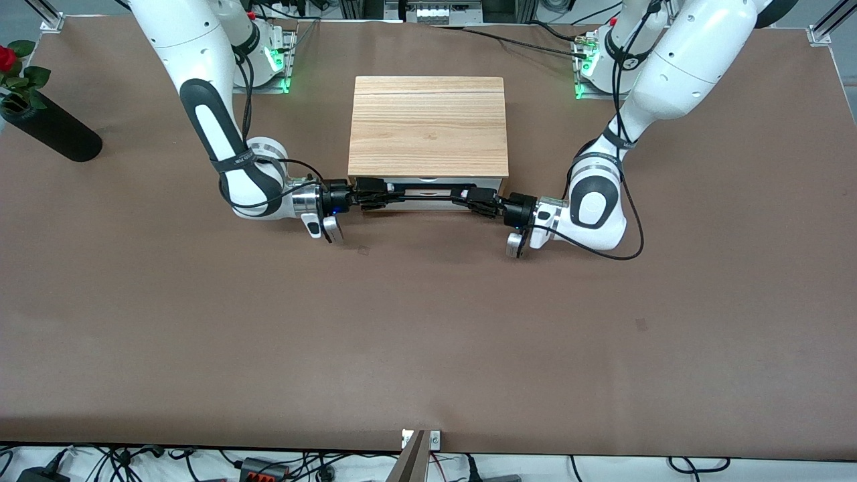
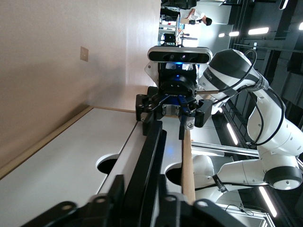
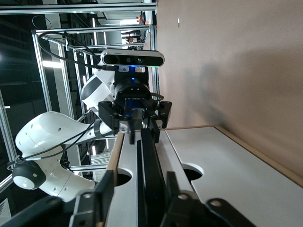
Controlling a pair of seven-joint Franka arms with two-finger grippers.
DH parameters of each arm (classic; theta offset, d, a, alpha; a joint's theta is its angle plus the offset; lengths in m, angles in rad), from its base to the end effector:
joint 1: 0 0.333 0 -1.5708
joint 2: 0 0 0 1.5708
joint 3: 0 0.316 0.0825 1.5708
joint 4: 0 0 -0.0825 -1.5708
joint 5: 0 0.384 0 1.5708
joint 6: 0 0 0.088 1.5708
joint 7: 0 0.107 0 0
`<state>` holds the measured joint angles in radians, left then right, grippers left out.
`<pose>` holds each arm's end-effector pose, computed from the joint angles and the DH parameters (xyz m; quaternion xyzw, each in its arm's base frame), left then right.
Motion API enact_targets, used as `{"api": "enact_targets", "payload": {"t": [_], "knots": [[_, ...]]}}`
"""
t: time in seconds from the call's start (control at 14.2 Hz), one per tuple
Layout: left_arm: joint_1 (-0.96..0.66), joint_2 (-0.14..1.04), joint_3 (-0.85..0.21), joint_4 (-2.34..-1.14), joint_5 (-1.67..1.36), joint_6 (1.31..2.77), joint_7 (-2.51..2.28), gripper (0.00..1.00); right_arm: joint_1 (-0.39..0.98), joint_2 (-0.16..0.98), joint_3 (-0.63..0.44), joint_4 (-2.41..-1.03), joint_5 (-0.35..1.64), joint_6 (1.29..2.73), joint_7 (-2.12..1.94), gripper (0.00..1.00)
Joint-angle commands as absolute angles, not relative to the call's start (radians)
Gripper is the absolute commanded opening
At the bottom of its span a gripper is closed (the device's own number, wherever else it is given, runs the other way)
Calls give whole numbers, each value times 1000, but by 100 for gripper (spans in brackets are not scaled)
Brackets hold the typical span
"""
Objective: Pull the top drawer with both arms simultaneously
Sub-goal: 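Pull the handle outward with both grippers to slide the drawer open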
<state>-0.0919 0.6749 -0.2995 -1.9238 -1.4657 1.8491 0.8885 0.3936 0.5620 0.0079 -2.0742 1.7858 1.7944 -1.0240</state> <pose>0.5199 -0.2935 0.1706 0.7408 -0.0598 -0.1235 0.6575 0.4879 0.2972 0.1737 -0.7377 -0.0194 0.0534 0.6727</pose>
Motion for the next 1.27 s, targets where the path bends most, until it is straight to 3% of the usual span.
{"api": "enact_targets", "payload": {"t": [0.0,0.49,1.2], "knots": [[-87,658,-302,-1954,-1497,1858,927,27,405,564,3,-2075,1807,1795,-1046,35],[-83,658,-302,-1954,-1500,1871,927,18,402,584,3,-2060,1801,1786,-1063,17],[-81,687,-298,-1878,-1534,1882,925,17,399,597,3,-2043,1801,1764,-1074,17]]}}
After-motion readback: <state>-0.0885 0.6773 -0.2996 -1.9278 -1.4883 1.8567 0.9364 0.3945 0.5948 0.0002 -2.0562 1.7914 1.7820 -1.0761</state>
